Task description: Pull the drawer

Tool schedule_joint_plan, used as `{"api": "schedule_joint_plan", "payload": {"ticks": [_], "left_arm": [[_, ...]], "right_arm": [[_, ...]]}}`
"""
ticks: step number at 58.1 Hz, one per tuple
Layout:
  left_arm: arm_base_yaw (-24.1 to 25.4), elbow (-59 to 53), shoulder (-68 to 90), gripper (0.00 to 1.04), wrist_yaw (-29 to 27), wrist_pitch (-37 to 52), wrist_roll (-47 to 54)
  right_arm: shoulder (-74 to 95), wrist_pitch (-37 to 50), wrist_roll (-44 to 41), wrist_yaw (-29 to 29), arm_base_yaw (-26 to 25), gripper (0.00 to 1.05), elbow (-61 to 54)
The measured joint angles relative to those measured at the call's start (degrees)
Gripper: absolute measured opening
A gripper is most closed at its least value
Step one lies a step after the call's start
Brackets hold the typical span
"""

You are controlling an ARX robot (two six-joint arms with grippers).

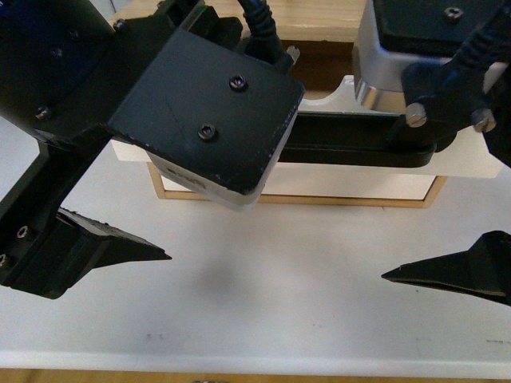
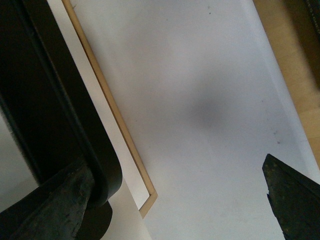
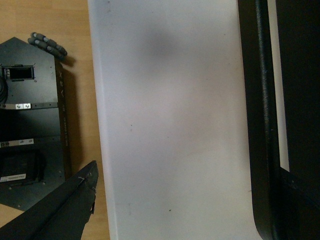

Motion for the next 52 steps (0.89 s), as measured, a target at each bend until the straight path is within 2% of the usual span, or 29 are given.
{"api": "schedule_joint_plan", "payload": {"ticks": [9,30,41,52], "left_arm": [[0.44,-0.61,-3.19,0.98,-0.26,1.16,-2.29],[1.53,-1.88,-10.60,0.98,6.23,4.98,-7.37],[3.80,-5.14,-14.58,0.98,9.33,14.47,-12.92],[8.09,-11.98,-20.94,0.98,12.52,27.04,-22.82]], "right_arm": [[-2.78,0.11,1.53,-2.10,-1.46,0.96,-0.85],[-11.32,3.69,4.61,-4.07,-5.42,0.96,-2.62],[-17.33,11.47,9.05,-4.24,-8.92,0.96,-5.86],[-25.05,25.16,17.88,-2.45,-12.24,0.96,-12.44]]}}
